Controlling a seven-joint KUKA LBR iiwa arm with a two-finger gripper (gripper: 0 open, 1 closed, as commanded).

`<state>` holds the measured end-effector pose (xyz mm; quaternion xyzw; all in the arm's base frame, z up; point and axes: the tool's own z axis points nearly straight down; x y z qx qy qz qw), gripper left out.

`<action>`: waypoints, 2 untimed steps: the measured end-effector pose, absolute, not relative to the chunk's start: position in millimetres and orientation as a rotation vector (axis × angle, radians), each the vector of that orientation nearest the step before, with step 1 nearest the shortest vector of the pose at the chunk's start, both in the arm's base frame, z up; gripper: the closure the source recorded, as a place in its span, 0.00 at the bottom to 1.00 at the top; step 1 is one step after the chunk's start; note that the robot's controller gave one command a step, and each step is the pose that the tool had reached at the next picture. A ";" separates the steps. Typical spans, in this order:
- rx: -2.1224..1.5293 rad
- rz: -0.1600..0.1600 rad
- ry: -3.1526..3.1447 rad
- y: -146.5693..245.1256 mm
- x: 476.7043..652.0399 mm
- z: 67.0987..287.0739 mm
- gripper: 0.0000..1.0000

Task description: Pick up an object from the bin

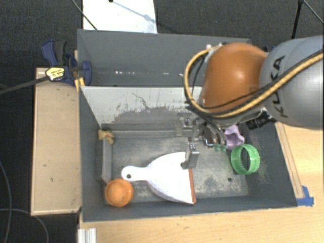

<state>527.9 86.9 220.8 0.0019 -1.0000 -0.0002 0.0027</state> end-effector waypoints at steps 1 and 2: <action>0.002 -0.002 -3.144 86.4 529.6 225.1 0.00; 0.089 -0.001 -3.148 98.4 521.9 197.8 0.00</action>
Offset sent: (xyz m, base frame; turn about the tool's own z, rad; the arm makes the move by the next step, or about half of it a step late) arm -0.0180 0.0264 -0.0580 -0.1203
